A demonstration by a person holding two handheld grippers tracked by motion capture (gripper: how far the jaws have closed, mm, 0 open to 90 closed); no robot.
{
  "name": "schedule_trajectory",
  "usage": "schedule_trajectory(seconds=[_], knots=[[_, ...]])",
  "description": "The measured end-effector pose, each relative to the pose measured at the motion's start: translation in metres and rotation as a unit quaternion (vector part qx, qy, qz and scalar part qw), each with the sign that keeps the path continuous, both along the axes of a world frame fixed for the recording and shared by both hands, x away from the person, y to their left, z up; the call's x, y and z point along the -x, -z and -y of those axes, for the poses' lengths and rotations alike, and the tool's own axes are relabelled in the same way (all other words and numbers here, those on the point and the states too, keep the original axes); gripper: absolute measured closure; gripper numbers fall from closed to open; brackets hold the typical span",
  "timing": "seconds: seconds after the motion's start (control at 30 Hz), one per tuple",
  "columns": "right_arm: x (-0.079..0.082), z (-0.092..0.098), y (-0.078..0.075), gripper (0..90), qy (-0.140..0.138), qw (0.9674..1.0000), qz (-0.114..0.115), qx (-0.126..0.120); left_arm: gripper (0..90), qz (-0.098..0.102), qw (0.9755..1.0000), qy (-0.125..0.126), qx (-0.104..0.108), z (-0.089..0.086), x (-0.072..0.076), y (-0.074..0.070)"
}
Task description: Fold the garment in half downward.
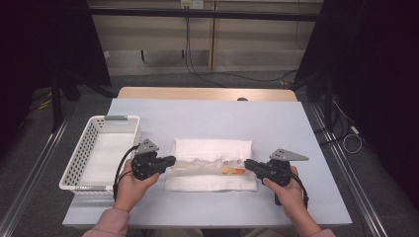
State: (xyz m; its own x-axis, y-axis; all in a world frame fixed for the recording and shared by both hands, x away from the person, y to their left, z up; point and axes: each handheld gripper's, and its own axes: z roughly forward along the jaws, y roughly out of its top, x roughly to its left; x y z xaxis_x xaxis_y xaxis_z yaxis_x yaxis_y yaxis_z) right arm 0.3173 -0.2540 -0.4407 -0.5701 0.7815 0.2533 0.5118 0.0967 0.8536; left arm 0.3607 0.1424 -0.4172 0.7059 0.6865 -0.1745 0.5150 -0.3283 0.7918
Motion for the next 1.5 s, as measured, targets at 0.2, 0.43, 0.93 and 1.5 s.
schedule_trajectory(seconds=[0.2,0.43,0.93,1.5], knots=[[0.003,0.001,-0.001,84.0,0.000,1.0000,0.002,-0.003,86.5,-0.001,1.0000,0.002,0.000,0.000,0.002,-0.001],[0.005,0.000,-0.001,84.0,-0.005,1.0000,0.003,-0.002,86.5,0.001,1.0000,0.003,0.000,-0.003,0.003,-0.003],[0.011,-0.001,-0.003,84.0,-0.012,0.9999,0.003,-0.004,86.5,0.009,0.9999,0.004,0.003,-0.006,0.008,-0.006],[0.017,0.000,-0.005,84.0,-0.019,0.9998,0.003,-0.009,86.4,0.004,1.0000,0.007,0.004,-0.007,0.013,-0.006]])
